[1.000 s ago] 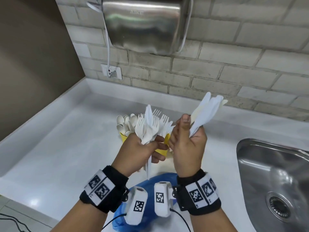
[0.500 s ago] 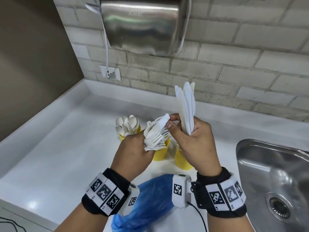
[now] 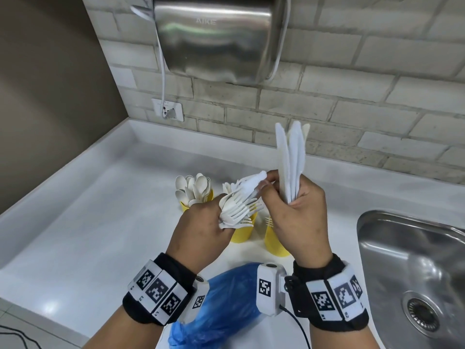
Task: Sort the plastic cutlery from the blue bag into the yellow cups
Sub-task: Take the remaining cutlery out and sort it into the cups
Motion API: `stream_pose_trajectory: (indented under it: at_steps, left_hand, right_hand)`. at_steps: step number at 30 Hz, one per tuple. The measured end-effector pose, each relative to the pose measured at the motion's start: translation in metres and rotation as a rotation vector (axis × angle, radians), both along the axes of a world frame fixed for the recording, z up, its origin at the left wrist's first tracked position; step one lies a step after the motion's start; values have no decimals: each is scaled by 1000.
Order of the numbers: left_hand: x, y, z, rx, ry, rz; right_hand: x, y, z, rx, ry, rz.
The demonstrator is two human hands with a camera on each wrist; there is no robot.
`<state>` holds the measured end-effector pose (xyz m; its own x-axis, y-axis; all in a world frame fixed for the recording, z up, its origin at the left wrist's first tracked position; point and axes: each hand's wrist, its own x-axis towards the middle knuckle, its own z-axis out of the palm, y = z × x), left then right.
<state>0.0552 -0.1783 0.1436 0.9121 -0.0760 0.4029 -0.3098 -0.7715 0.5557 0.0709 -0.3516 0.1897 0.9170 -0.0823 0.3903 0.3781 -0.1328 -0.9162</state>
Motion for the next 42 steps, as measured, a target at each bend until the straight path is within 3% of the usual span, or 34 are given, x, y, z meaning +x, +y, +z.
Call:
stream_pose_trajectory:
  at_steps: [6,14,19,27,36,42]
  left_hand:
    - [0,-1,1,3,-24,-17]
    - [-1,0,0,20,-20,-19]
    - [-1,1,-1,16,-19,-47]
    - [-1,0,0,69,-19,-45]
    - [0,5,-2,21,-6,-42]
    - [-1,3,1,-35,3,-47]
  right_hand:
    - [5,-1,-3,180,8,-128]
    - [3,-6,-1,100,-24,-104]
    - [6,-6,-5,256,11,-113]
    - [-2,2,-11,200,64,-95]
    - [8,-14,4,707,89,-171]
    - [15,-34,-2,1124,219,-155]
